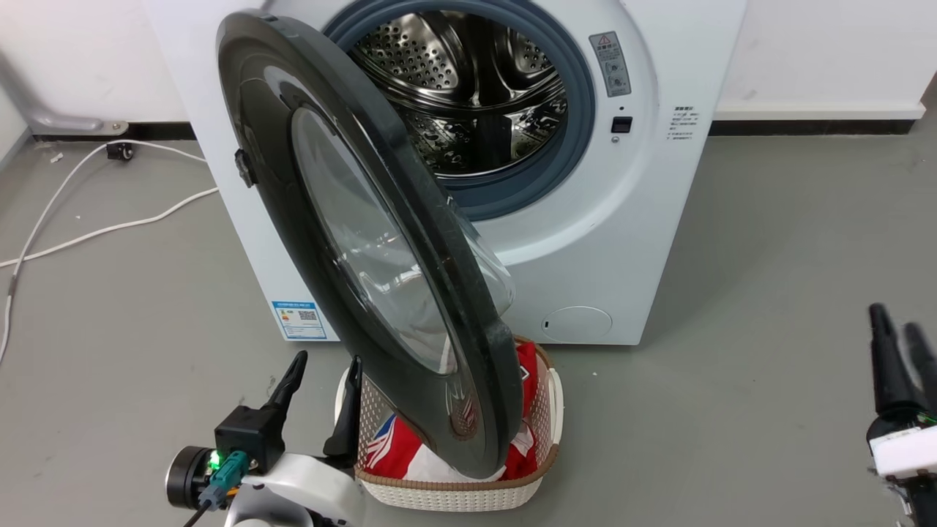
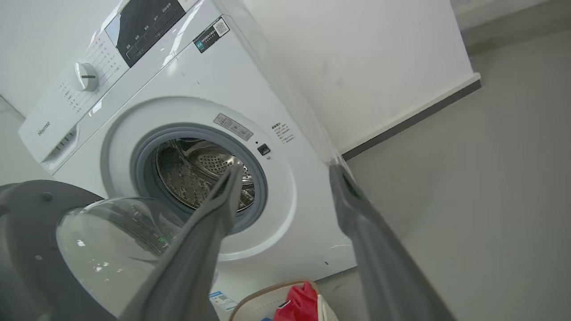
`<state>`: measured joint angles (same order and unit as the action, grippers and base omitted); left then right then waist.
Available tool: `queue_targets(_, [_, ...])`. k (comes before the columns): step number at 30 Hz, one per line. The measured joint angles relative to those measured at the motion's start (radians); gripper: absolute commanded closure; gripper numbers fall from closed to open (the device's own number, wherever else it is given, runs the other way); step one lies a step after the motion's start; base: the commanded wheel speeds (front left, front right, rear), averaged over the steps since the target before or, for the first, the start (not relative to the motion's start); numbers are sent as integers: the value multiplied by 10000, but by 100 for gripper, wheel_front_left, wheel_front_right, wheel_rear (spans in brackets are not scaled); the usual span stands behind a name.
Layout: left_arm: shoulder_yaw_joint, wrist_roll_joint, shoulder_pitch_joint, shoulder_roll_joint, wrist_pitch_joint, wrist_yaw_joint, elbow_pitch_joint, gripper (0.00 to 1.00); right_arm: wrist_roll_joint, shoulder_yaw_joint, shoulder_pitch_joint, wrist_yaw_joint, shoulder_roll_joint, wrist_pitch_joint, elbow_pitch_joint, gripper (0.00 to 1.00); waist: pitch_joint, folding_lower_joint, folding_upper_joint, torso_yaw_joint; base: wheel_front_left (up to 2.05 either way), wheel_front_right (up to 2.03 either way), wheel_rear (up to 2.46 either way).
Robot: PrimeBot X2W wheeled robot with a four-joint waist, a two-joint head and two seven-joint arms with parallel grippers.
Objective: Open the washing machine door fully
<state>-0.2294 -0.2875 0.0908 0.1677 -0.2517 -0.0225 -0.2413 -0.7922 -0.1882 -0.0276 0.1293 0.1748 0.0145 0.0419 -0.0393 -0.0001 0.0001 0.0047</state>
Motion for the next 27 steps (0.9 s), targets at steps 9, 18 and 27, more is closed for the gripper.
queue_targets(9, [36,-38,-86,151,102,153,176,0,4909,242,512,12,-577,-307,-1948,0,-22,1,0,-72,0,0,0])
queue_targets(18, [21,-61,-207,293,171,259,280,0,6057,1164,1490,13,-1108,-98,-1824,0,-62,1,0,-110,0,0,0])
queue_targets(27, [-10,-65,-275,408,259,403,307,0,6456,1427,1653,15,-1202,-531,-1321,0,-131,1,0,-18,0,0,0])
